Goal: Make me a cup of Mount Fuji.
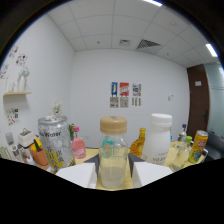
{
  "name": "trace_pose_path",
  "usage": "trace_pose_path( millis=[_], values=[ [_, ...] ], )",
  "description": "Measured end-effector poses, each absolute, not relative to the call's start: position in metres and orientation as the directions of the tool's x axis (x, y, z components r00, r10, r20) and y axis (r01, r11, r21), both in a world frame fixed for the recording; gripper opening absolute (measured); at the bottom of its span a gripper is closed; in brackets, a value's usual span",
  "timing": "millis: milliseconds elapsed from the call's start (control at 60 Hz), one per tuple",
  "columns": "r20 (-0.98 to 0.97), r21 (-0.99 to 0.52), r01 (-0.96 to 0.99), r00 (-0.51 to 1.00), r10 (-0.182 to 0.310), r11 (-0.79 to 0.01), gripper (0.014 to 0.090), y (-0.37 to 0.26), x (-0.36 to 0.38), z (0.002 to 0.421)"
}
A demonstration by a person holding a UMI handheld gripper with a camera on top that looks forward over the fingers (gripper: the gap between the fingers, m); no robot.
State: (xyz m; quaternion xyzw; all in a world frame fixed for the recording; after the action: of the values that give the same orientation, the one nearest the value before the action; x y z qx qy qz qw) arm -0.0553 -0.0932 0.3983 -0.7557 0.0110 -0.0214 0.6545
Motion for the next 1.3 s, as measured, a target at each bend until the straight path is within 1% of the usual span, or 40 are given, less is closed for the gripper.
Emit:
trace_pose_path(
  millis=[50,233,300,367,533,633,733,783,817,867,917,967,1067,1167,1233,1300],
  values=[
    [0.002,-0.989,-0.002,1.0,-0.027,-0.146,0.0429,-0.092,-0.059,0.398],
    [-0.014,-0.986,-0.018,1.0,-0.022,-0.167,0.0407,-0.094,-0.057,0.399],
    [-0.009,-0.99,-0.012,1.0,-0.027,-0.139,0.0401,-0.098,-0.055,0.411],
    [-0.003,-0.994,-0.005,1.0,-0.019,-0.111,0.0401,-0.106,-0.056,0.427],
    [-0.026,-0.999,-0.026,0.999,0.04,-0.018,0.0402,-0.146,-0.066,0.468],
    [-0.026,-1.0,-0.026,0.997,0.067,-0.006,0.04,-0.172,-0.074,0.462],
    [-0.013,-0.998,-0.009,0.997,0.073,-0.061,0.04,-0.192,-0.076,0.417],
    [-0.026,-0.994,-0.017,0.996,0.081,-0.107,0.04,-0.202,-0.076,0.383],
    [-0.032,-0.99,-0.019,0.995,0.095,-0.142,0.04,-0.207,-0.08,0.36],
    [-0.033,-0.986,-0.016,0.994,0.106,-0.165,0.0399,-0.213,-0.083,0.326],
    [-0.028,-0.977,-0.007,0.995,0.097,-0.212,0.0399,-0.218,-0.083,0.288],
    [-0.031,-0.971,-0.008,0.995,0.096,-0.239,0.0399,-0.222,-0.082,0.257],
    [-0.056,-0.953,-0.034,0.996,0.067,-0.3,0.04,-0.228,-0.082,0.2],
    [-0.099,-0.941,-0.077,0.994,0.051,-0.328,0.04,-0.229,-0.08,0.162],
    [-0.154,-0.931,-0.132,0.987,0.037,-0.339,0.0399,-0.229,-0.079,0.143],
    [-0.243,-0.904,-0.224,0.97,0.007,-0.365,0.0402,-0.228,-0.078,0.127]
  ],
)
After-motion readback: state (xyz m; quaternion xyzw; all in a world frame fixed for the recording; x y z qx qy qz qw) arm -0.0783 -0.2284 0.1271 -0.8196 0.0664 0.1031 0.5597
